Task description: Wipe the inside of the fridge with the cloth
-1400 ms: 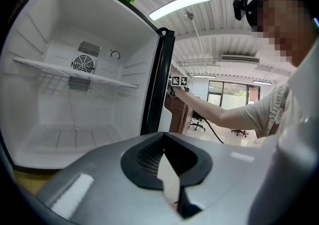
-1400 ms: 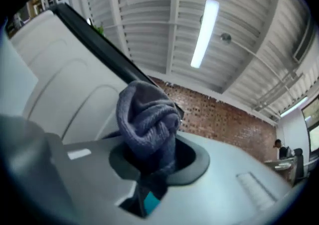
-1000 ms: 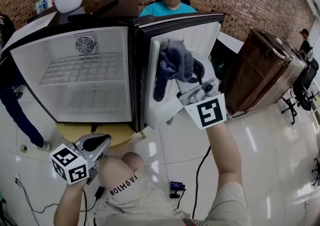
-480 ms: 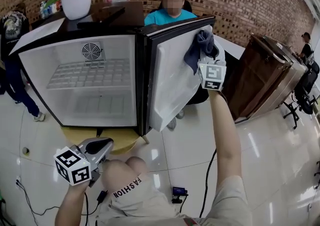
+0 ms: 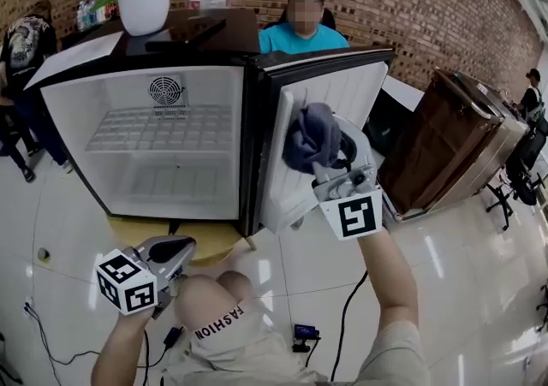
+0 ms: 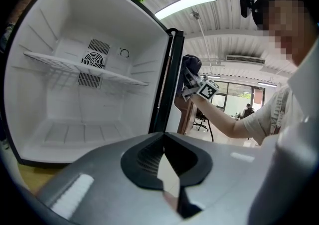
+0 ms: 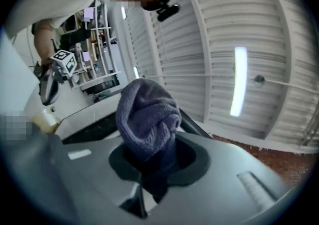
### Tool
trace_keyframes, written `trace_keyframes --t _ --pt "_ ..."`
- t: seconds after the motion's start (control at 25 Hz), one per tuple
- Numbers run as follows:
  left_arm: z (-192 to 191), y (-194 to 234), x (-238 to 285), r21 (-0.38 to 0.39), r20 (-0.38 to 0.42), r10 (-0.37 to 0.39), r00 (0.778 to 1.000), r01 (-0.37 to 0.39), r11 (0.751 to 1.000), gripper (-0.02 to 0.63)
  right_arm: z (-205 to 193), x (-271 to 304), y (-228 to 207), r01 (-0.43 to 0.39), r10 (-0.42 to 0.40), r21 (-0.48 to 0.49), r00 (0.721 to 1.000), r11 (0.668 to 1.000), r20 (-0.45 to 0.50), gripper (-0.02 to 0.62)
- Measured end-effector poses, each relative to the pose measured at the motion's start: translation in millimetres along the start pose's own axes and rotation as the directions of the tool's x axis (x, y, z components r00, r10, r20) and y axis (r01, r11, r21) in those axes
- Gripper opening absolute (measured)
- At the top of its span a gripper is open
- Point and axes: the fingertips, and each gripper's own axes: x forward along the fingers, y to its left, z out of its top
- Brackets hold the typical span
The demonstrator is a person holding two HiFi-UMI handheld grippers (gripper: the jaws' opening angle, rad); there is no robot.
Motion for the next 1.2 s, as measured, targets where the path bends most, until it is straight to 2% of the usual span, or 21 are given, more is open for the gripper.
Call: trace_keyframes --t 0.08,0.16,0.24,0.32,0.4,0.48,0.64,0.68,0.76,0.8,0.84,0.88,0.96,1.0,1.04,1.08,1.16,1.2 --pt "2 -3 1 0.004 0.006 -0.001 1.000 0.001 1.000 0.005 -13 0 27 -0.059 0.056 -0.057 0.997 0.997 -0.059 0.052" --pt "3 -7 0 0.011 0.007 -0.008 1.000 0.008 1.000 0.006 -38 -4 22 -0.059 0.044 -0.128 0.992 0.990 -0.121 0.052" --pt "2 -10 -4 0.018 0.006 -0.010 1.000 0.009 1.000 0.005 -63 -14 -5 0.019 -0.047 -0.153 0.982 0.988 -0.182 0.054" --pt "1 -8 -8 0.016 0.009 -0.002 1.000 0.002 1.000 0.006 -91 -20 -44 0.137 -0.166 -0.132 0.957 0.982 -0.237 0.054" --pt "0 -4 -11 0.006 0.015 0.007 1.000 -0.008 1.000 0.005 -122 -16 -78 0.205 -0.239 -0.143 0.929 0.968 -0.284 0.051" --pt "-2 -3 -11 -0.003 0.019 0.007 1.000 -0.007 1.000 0.005 -157 -7 -101 0.236 -0.274 -0.147 0.896 0.960 -0.350 0.051" --pt "-4 -7 -10 -0.006 0.020 -0.003 1.000 0.003 1.000 0.006 -235 -14 -144 0.327 -0.345 -0.132 0.771 0.936 -0.535 0.048" --pt "-4 -8 -11 -0.006 0.020 -0.002 1.000 0.002 1.000 0.005 -244 -18 -149 0.323 -0.352 -0.154 0.750 0.934 -0.560 0.052" --pt "-2 -6 -14 -0.006 0.024 0.005 1.000 -0.005 1.000 0.006 -244 -22 -150 0.290 -0.354 -0.204 0.736 0.935 -0.577 0.054" --pt "-2 -5 -15 -0.006 0.025 0.010 1.000 -0.010 1.000 0.005 -232 -24 -147 0.284 -0.349 -0.203 0.747 0.937 -0.565 0.054" --pt "-3 -3 -16 -0.007 0.024 0.015 1.000 -0.014 1.000 0.006 -210 -26 -138 0.281 -0.335 -0.182 0.780 0.942 -0.528 0.054" --pt "-5 -2 -17 -0.011 0.022 0.019 1.000 -0.019 1.000 0.005 -178 -27 -123 0.267 -0.307 -0.152 0.831 0.952 -0.463 0.054" --pt "-6 3 -18 -0.015 0.022 0.028 0.999 -0.028 0.999 0.005 -99 -25 -75 0.183 -0.201 -0.089 0.943 0.979 -0.266 0.055" --pt "-6 6 -18 -0.016 0.024 0.033 0.999 -0.033 0.999 0.006 -63 -20 -45 0.127 -0.133 -0.050 0.978 0.991 -0.163 0.054" --pt "-5 10 -17 -0.016 0.026 0.039 0.999 -0.039 0.999 0.006 -37 -16 -15 0.067 -0.067 -0.006 0.993 0.998 -0.095 0.054" --pt "-5 13 -16 -0.018 0.027 0.045 0.999 -0.044 0.999 0.005 -27 -13 14 0.003 -0.001 0.019 0.996 1.000 -0.085 0.055" --pt "-7 16 -13 -0.023 0.025 0.049 0.998 -0.048 0.999 0.006 -45 -16 56 -0.124 0.114 -0.040 0.974 0.991 -0.198 0.054" --pt "-9 15 -11 -0.025 0.023 0.047 0.999 -0.046 0.999 0.005 -56 -19 63 -0.154 0.129 -0.090 0.963 0.984 -0.237 0.047"
